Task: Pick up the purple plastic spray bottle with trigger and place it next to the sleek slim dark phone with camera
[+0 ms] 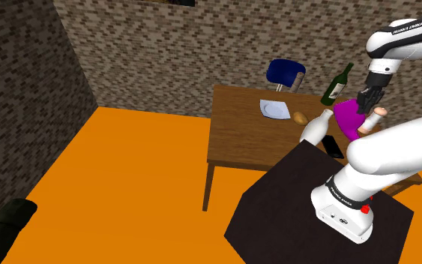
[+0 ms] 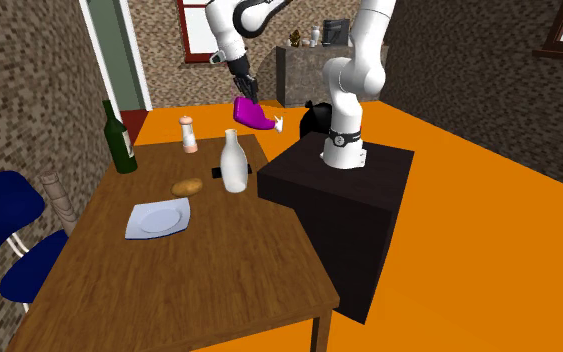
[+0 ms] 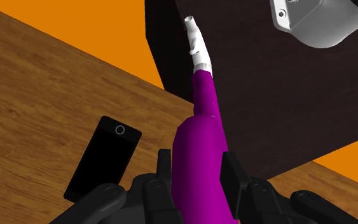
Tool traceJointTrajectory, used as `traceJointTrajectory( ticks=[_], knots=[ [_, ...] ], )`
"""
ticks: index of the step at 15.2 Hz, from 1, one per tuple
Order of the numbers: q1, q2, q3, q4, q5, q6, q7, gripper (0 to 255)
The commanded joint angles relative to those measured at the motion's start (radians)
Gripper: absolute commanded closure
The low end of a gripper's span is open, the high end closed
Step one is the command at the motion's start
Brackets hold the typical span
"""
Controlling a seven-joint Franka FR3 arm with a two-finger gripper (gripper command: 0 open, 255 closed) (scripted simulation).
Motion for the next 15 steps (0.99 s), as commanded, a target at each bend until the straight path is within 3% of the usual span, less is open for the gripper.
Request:
traceJointTrajectory(
  ticks=[1, 15],
  knots=[
    [0.002, 0.016, -0.007, -0.017, 0.001, 0.033, 0.000, 255],
    [0.014, 0.162, -0.053, -0.104, 0.030, 0.258, -0.021, 255]
  ],
)
